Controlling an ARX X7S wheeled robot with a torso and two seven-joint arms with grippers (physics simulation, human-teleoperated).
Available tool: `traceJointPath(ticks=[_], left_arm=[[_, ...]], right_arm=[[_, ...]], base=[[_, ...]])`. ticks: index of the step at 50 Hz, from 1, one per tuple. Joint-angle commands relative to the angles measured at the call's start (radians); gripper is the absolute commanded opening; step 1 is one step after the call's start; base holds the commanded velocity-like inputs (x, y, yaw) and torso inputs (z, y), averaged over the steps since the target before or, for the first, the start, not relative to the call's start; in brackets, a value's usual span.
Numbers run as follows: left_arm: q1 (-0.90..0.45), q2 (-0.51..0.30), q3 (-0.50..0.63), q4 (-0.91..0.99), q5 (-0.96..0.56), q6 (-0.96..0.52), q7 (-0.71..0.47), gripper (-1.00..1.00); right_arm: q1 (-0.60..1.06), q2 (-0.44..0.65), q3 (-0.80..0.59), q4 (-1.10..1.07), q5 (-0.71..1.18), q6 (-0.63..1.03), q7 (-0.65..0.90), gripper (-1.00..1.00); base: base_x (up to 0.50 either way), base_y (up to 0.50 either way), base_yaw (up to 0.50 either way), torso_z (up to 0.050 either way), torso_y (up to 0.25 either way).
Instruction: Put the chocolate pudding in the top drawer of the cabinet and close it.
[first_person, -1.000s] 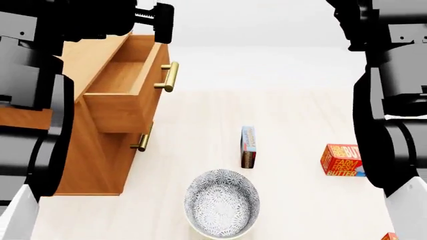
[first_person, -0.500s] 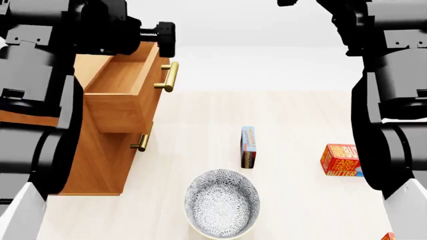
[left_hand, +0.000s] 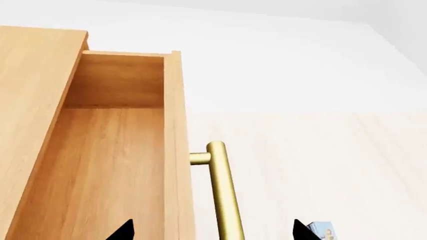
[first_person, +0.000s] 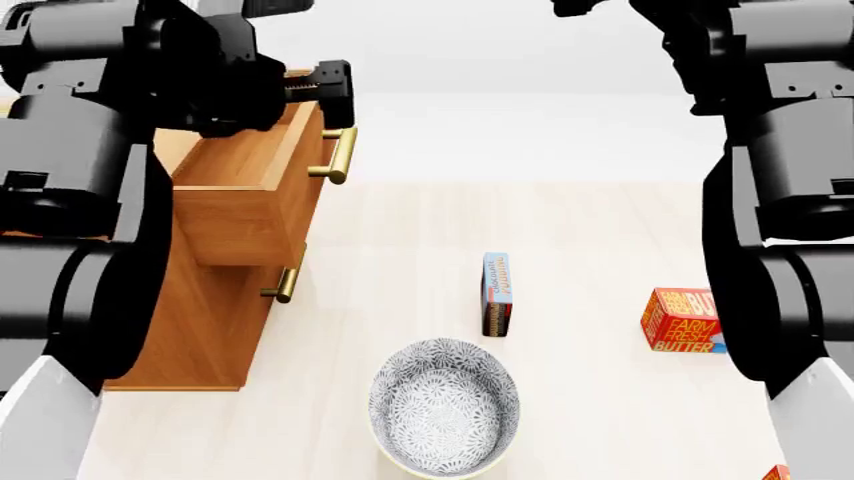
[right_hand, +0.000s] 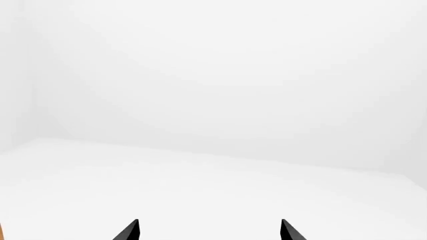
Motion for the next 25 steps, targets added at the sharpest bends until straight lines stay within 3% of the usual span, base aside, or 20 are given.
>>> traceJointPath(ticks=[1, 25], left_arm=[[0.012, 0.003, -0.061, -0.015, 0.041, -0.007, -0.006, 1.0], [0.062, 0.019, -0.134, -0.015, 0.138, 0.002, 0.021, 1.0]], right_arm=[[-0.001, 0.0, -0.004, 0.006, 0.002, -0.004, -0.001, 1.0], [0.01, -0.004, -0.007, 0.05, 0.003, -0.032, -0.004, 1.0]], base=[[0.0, 0.0, 0.0, 0.0, 0.0], [0.0, 0.0, 0.0, 0.0, 0.0]])
